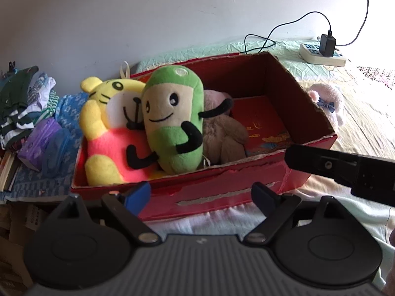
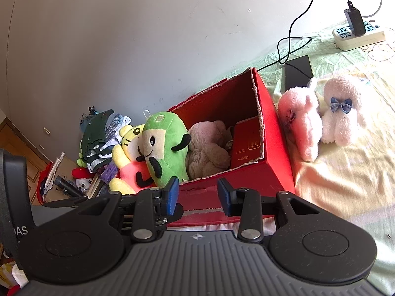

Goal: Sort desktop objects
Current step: 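Withdraw the open right gripper up and away from the red box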

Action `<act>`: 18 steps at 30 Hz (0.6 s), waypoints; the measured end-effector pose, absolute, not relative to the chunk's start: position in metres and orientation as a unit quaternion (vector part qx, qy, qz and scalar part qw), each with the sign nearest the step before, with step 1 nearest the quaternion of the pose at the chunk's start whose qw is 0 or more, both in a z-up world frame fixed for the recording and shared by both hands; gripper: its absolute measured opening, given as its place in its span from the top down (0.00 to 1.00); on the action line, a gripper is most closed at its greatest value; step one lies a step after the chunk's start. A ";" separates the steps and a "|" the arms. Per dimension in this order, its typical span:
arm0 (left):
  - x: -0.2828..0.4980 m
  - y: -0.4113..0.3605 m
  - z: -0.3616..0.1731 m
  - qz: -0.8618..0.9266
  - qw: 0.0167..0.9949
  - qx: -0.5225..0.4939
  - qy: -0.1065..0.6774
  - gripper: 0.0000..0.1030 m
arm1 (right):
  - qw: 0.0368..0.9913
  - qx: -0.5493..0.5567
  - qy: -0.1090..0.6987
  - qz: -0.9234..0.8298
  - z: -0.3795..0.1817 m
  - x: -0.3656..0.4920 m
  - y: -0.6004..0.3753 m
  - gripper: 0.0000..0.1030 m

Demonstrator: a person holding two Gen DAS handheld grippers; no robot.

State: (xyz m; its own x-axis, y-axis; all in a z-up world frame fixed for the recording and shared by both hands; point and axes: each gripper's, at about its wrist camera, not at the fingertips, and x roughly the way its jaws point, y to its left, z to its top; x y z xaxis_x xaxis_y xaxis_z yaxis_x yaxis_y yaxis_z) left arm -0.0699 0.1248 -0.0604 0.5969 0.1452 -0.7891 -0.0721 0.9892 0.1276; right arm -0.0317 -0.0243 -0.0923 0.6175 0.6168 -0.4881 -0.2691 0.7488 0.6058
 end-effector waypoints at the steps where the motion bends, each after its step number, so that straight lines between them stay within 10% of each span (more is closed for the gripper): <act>1: -0.069 0.124 -0.061 0.063 0.891 0.037 0.447 0.13 | 0.865 0.243 0.356 0.258 -0.092 -0.031 -0.025 0.62; 18: -0.062 0.119 -0.068 0.100 0.875 0.022 0.473 0.13 | 0.855 0.239 0.369 0.277 -0.094 -0.020 -0.034 0.62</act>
State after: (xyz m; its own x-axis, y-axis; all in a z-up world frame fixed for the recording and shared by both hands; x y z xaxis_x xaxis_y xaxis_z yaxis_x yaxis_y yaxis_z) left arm -0.0621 0.1191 -0.0683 0.5335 0.1951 -0.8230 -0.1535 0.9792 0.1326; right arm -0.0201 -0.0343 -0.0943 0.5749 0.6489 -0.4984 -0.2964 0.7329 0.6124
